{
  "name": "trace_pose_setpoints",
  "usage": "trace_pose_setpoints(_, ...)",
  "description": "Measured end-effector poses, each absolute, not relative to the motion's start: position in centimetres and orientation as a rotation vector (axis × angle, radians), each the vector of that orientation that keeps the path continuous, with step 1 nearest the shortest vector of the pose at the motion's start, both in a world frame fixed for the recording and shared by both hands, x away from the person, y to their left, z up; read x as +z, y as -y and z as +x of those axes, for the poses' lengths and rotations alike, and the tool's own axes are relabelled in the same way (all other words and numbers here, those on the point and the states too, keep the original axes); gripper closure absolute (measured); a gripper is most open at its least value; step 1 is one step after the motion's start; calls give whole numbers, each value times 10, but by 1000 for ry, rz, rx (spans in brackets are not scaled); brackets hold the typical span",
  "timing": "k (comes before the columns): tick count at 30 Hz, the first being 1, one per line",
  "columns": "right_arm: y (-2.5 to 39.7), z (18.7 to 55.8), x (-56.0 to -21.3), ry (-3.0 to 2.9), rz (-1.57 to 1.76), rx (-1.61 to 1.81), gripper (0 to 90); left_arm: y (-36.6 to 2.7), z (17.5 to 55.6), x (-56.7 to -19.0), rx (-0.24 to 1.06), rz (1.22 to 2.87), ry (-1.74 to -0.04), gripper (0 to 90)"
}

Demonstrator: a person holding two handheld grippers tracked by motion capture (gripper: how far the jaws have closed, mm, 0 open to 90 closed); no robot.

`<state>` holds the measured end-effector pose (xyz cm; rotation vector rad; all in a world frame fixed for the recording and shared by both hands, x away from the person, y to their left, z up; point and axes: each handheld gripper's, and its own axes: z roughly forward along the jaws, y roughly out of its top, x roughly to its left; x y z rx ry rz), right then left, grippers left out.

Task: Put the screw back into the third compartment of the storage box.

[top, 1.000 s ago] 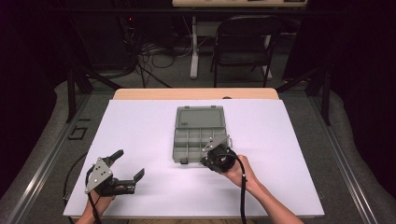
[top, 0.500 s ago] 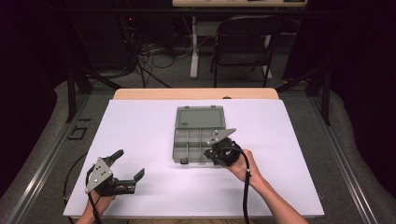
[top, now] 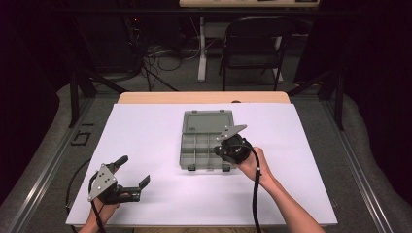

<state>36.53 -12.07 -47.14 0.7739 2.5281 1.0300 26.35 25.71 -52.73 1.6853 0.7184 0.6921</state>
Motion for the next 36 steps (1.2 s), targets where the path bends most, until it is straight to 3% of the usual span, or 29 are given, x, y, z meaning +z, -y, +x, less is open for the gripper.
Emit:
trace_pose_setpoints(15,117,399,-465,-2495,822,957,868,-258,264,-527,697,1681,-717,1)
trace_pose_setpoints(31,100,432,-486,-2551,880,820,865,-258,264,-527,698,1681,-715,1)
trace_pose_setpoints(34,97,436,-493,-2566,896,830,853,-258,263,-527,694,1679,-719,2)
trace_pose_setpoints(36,98,438,-493,-2579,890,825,790,-258,263,-527,696,1680,-718,1)
